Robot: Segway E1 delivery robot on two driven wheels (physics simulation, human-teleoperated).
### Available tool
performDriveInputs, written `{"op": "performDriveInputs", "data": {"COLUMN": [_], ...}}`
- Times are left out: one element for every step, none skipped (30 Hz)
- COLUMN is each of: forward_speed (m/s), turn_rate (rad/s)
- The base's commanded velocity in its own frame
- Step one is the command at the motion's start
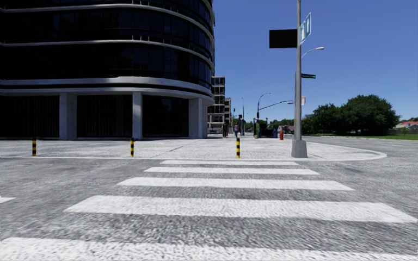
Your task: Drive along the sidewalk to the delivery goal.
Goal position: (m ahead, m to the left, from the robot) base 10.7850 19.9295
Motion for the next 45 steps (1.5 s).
{"op": "performDriveInputs", "data": {"forward_speed": [2.0,2.0,2.0,2.0,2.0,2.0,2.0,2.0,2.0,2.0,2.0,2.0,2.0,2.0,2.0,2.0,2.0,2.0,2.0,2.0,2.0,2.0,2.0,2.0,2.0,2.0,2.0,2.0,2.0,2.0,2.0,2.0,2.0,2.0,2.0,2.0,2.0,2.0,2.0,2.0,2.0,2.0,2.0,2.0,2.0], "turn_rate": [0.0,0.0,0.0,0.0,0.0,0.0,0.0,0.0,0.0,0.0,0.0,0.0,0.0,0.0,0.0,0.0,0.0,0.0,0.0,0.0,0.0,0.0,0.0,0.0,0.0,0.0,0.0,0.0,0.0,0.0,0.0,0.0,0.0,0.0,0.0,0.0,0.0,0.0,0.0,0.0,0.0,0.0,0.0,0.0,0.0]}}
